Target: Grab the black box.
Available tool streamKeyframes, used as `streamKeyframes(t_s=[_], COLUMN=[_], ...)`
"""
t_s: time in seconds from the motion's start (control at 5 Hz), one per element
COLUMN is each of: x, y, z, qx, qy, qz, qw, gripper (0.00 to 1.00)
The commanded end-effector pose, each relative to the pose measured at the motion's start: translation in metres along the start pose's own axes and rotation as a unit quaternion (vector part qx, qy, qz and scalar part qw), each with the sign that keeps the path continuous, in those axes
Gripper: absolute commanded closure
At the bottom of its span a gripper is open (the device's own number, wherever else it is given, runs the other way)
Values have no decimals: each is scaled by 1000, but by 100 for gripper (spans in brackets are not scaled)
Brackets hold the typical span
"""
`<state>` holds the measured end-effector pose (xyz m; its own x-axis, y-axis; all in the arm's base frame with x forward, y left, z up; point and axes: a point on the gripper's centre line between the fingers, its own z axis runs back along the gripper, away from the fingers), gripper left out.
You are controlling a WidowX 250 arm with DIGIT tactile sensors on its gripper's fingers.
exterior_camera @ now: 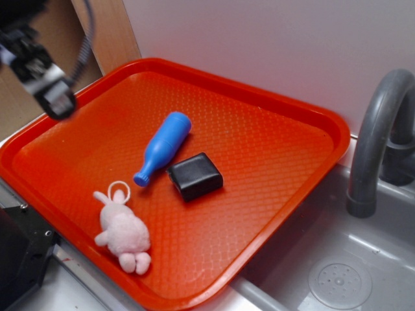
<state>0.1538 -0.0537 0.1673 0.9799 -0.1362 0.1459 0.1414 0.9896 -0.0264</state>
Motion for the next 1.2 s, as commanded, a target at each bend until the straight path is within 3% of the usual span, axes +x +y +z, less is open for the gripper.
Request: streamKeyframes(t_s=[0.0,0.2,0.4,0.6,0.8,1.0], x=[44,57,59,91,110,107], y=[-42,-32,-19,-7,-32,-49], z=[-46,-76,-104,-144,-174,-189], qx=[-2,-12,-5,-10,-49,-48], qy=[-25,-42,-20,-30,-34,0], qz=[-87,-137,-126,-105,-93,-91], qw=[996,990,992,994,994,995], gripper=[0,0,0,0,0,16])
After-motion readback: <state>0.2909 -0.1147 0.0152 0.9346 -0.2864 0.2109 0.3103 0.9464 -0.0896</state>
